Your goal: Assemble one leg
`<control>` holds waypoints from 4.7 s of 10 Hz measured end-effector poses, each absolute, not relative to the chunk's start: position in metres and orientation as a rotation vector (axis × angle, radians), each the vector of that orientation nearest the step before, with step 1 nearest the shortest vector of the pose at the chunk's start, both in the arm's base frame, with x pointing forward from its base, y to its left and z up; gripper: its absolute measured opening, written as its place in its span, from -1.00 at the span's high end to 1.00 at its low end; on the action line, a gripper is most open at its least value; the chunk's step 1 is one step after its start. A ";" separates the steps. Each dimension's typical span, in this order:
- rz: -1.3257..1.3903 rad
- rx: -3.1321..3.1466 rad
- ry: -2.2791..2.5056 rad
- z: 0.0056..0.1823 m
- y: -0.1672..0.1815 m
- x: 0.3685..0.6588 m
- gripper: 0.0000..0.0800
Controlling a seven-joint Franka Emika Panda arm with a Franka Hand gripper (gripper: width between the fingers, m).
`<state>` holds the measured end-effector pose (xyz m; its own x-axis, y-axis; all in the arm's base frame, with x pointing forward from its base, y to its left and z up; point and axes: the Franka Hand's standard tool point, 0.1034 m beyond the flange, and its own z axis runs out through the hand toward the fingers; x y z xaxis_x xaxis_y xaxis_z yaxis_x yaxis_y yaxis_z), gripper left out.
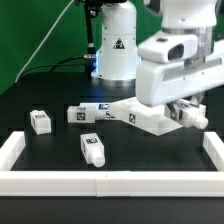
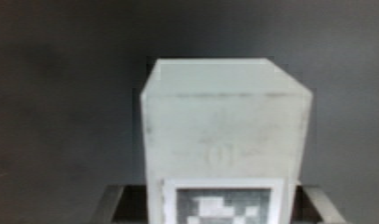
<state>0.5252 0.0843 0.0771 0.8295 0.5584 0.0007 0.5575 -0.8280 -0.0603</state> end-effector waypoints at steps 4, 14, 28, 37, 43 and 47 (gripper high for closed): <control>0.033 -2.930 -1.001 0.093 -0.014 0.500 0.29; 0.085 -2.968 -0.812 0.070 -0.092 0.481 0.29; 0.168 -2.955 -0.782 0.016 -0.103 0.454 0.26; 0.039 -3.000 -0.783 0.059 0.004 0.428 -0.62; 0.083 -2.964 -0.922 0.009 0.015 0.426 -0.62; 0.084 -2.964 -0.921 0.009 0.015 0.426 -0.34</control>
Offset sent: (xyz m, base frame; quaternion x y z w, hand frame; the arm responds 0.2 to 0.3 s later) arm -0.0270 -0.1000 0.0086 0.0059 0.0287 -0.0337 0.9990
